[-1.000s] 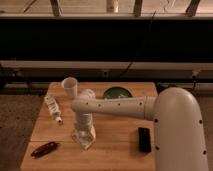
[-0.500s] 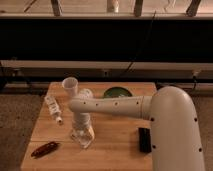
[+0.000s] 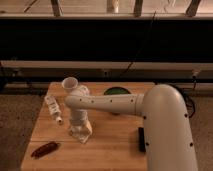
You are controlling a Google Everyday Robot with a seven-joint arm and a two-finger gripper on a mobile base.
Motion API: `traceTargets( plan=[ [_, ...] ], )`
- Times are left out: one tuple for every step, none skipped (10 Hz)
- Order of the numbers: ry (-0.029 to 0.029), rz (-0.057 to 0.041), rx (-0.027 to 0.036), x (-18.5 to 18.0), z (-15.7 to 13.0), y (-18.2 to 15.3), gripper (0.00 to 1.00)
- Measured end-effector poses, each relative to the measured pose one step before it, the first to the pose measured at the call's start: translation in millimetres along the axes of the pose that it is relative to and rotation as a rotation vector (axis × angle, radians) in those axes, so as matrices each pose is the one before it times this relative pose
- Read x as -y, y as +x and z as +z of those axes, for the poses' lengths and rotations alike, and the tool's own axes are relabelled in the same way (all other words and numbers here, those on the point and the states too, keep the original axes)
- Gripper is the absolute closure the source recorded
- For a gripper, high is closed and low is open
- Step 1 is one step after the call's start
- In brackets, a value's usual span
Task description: Wipe the white sponge on the table
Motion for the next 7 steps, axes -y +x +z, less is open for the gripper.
traceTargets(
  plan=[
    [-0.00332, -0.00084, 0.00008, -0.33, 0.04, 0.00, 1.00],
    [-0.00086, 0.00044, -0.00013, -0.27, -0.41, 0.99, 1.00],
    [-0.00687, -0.00363, -0.00637, -0.42, -0.53, 3.60, 1.00],
    [-0.01566, -0.00915, -0.02376, 0.69, -3.41, 12.47, 1.00],
    [-0.00485, -0.00399, -0.02018, 1.21, -2.86, 12.06, 1.00],
    [-0.01050, -0.00439, -0.02235, 0.23, -3.98, 13.06, 1.00],
    [-0.00752, -0.00120, -0.02316, -0.94, -4.01, 11.75, 1.00]
  ],
)
